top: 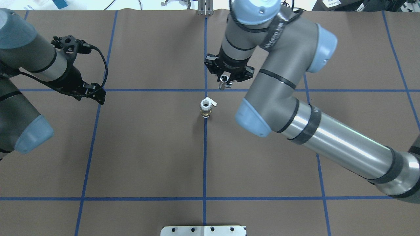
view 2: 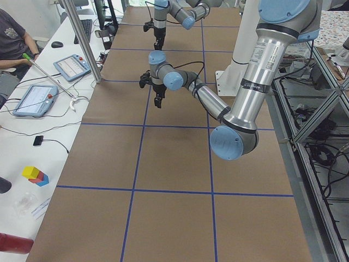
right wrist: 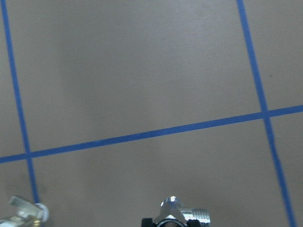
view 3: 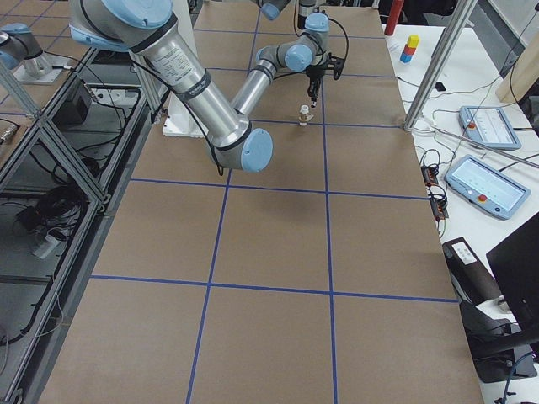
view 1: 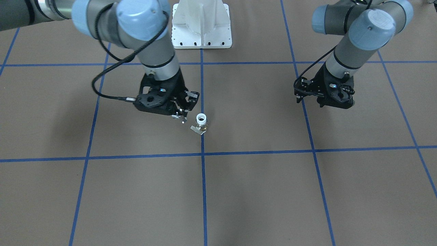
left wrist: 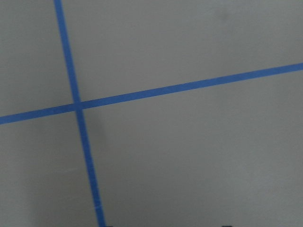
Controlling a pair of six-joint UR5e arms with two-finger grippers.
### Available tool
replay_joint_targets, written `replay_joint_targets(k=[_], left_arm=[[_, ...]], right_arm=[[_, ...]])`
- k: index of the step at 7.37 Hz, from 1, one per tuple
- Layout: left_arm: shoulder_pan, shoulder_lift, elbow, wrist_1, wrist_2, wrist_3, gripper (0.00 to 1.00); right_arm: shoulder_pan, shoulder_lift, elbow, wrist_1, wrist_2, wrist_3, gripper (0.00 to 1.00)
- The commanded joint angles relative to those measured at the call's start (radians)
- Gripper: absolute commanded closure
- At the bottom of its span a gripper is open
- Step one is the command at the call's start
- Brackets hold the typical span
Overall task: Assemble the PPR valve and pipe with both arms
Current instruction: 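Lift the elbow with the right gripper and carry it above the valve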
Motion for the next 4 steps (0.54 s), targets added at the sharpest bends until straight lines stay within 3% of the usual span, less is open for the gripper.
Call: replay_joint_targets(k=[1, 4], left_arm=[[-0.013, 0.016, 0.009, -0.017, -0.007, 0.019, 0.17], [-0.013, 0.016, 0.010, -0.020, -0.007, 0.016, 0.16]], right_arm=[[-0.046, 0.080, -0.077, 0.000, -0.028, 0.037, 1.00], [-0.060, 0.088, -0.102, 0.000, -0.044, 0.036, 1.00]])
